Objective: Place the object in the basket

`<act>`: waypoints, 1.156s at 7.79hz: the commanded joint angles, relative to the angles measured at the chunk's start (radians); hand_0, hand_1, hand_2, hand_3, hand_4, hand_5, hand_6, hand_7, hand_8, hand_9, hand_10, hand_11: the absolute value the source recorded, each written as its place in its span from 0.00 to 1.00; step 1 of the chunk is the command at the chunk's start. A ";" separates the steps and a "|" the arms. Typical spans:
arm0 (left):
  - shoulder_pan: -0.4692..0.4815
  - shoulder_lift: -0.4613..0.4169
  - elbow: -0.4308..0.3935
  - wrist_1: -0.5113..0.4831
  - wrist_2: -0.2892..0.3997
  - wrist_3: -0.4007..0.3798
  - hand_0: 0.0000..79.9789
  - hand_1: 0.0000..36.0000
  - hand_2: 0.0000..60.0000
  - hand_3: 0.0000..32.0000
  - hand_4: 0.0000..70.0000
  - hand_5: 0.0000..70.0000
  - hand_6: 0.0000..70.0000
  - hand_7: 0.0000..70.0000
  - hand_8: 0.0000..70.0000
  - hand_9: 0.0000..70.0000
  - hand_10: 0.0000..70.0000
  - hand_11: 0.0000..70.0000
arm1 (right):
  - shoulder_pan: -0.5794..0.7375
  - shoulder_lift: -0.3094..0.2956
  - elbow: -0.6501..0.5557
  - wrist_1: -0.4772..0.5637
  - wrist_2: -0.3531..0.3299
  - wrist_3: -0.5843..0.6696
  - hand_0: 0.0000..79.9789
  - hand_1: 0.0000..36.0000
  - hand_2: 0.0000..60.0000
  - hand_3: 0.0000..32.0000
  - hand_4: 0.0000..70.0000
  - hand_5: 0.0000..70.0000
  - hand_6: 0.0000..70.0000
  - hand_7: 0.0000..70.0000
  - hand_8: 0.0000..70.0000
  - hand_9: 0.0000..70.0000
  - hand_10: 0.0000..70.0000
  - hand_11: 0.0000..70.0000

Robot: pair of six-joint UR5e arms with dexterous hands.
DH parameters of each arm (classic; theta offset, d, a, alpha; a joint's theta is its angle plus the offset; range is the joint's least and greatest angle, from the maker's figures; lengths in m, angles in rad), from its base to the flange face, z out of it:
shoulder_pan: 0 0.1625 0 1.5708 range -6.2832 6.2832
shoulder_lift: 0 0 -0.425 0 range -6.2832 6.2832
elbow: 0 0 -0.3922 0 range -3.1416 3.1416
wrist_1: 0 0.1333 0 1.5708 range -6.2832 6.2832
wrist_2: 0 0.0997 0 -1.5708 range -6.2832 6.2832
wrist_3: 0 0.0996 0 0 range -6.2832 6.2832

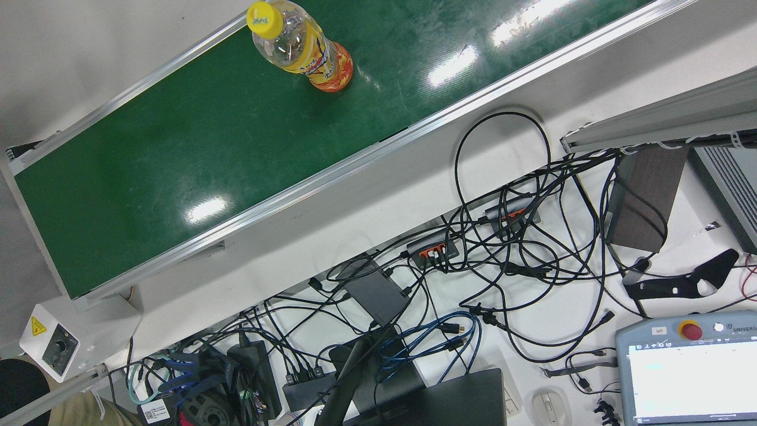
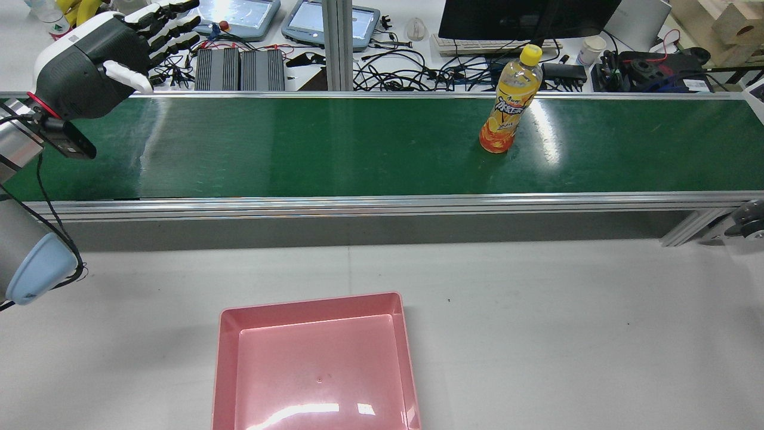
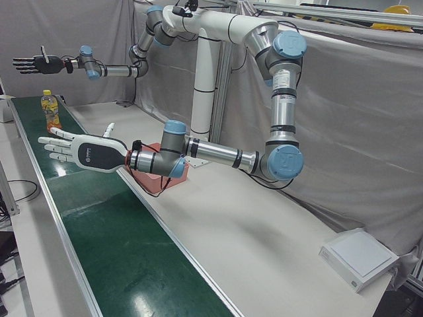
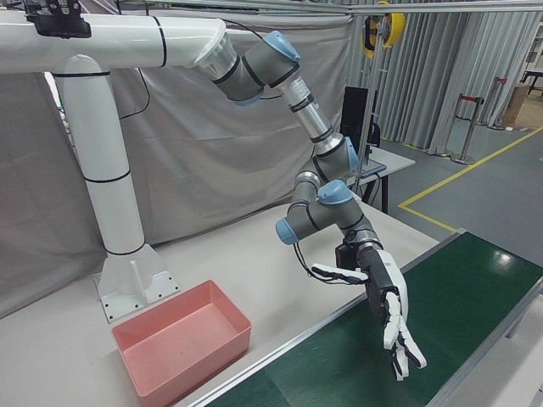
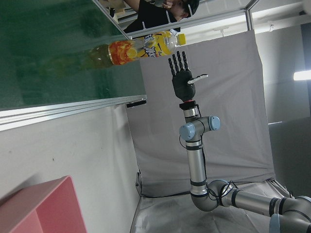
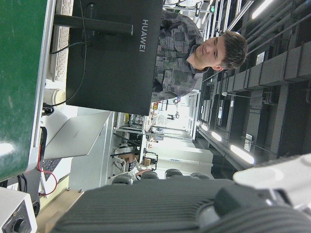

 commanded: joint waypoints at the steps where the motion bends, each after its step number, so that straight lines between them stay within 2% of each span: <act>1: 0.011 0.002 0.006 0.020 -0.001 0.009 0.66 0.19 0.00 0.03 0.21 0.18 0.00 0.00 0.10 0.11 0.09 0.15 | 0.000 0.000 0.000 0.000 0.000 0.001 0.00 0.00 0.00 0.00 0.00 0.00 0.00 0.00 0.00 0.00 0.00 0.00; 4: 0.053 -0.005 0.052 0.017 -0.007 0.038 0.65 0.18 0.00 0.01 0.21 0.19 0.00 0.00 0.10 0.11 0.10 0.16 | 0.000 0.000 -0.001 0.000 0.000 -0.001 0.00 0.00 0.00 0.00 0.00 0.00 0.00 0.00 0.00 0.00 0.00 0.00; 6: 0.053 -0.006 0.054 0.016 -0.007 0.040 0.65 0.17 0.00 0.03 0.21 0.18 0.00 0.00 0.10 0.11 0.10 0.16 | 0.000 0.000 0.000 0.000 0.000 0.001 0.00 0.00 0.00 0.00 0.00 0.00 0.00 0.00 0.00 0.00 0.00 0.00; 7: 0.053 -0.008 0.052 0.016 -0.007 0.037 0.66 0.17 0.00 0.05 0.21 0.15 0.00 0.00 0.09 0.11 0.09 0.15 | 0.000 0.000 0.000 0.000 0.000 -0.001 0.00 0.00 0.00 0.00 0.00 0.00 0.00 0.00 0.00 0.00 0.00 0.00; 9: 0.048 -0.005 0.052 0.017 -0.007 0.034 0.68 0.19 0.00 0.00 0.25 0.05 0.01 0.00 0.09 0.10 0.10 0.17 | 0.000 0.000 0.000 0.000 0.000 0.001 0.00 0.00 0.00 0.00 0.00 0.00 0.00 0.00 0.00 0.00 0.00 0.00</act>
